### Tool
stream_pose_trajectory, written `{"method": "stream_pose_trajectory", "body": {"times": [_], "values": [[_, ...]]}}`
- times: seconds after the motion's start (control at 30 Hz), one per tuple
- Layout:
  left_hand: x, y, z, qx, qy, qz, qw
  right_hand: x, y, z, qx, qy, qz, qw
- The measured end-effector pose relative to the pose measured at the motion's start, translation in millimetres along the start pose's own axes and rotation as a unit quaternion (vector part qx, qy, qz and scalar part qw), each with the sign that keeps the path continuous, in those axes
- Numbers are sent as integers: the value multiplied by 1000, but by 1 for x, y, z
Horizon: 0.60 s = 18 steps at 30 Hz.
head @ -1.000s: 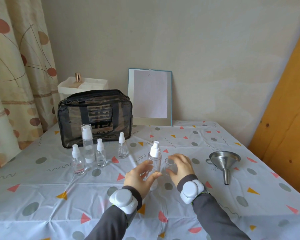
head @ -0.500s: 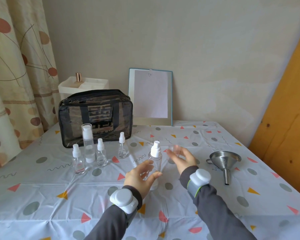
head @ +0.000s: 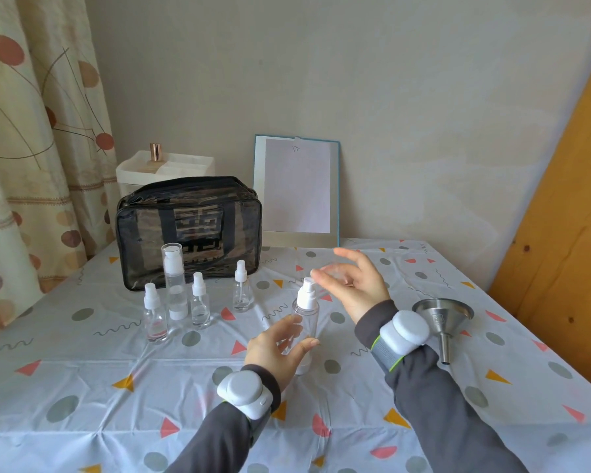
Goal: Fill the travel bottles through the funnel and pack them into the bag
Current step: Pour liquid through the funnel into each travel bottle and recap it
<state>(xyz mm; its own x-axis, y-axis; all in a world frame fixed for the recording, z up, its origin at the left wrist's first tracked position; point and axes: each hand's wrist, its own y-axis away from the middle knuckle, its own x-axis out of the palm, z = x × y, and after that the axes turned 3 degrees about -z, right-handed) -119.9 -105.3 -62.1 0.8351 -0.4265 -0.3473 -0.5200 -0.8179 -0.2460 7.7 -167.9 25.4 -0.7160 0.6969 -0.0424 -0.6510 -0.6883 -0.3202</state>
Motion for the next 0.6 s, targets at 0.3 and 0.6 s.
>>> {"method": "stream_pose_trajectory", "body": {"times": [0.3, 0.6], "values": [[1, -1, 2, 5, -10, -3, 1000, 16, 9, -3, -59, 131, 61, 988], [2, 0, 3, 8, -6, -6, 1000, 18, 24, -10, -89, 133, 22, 987]]}}
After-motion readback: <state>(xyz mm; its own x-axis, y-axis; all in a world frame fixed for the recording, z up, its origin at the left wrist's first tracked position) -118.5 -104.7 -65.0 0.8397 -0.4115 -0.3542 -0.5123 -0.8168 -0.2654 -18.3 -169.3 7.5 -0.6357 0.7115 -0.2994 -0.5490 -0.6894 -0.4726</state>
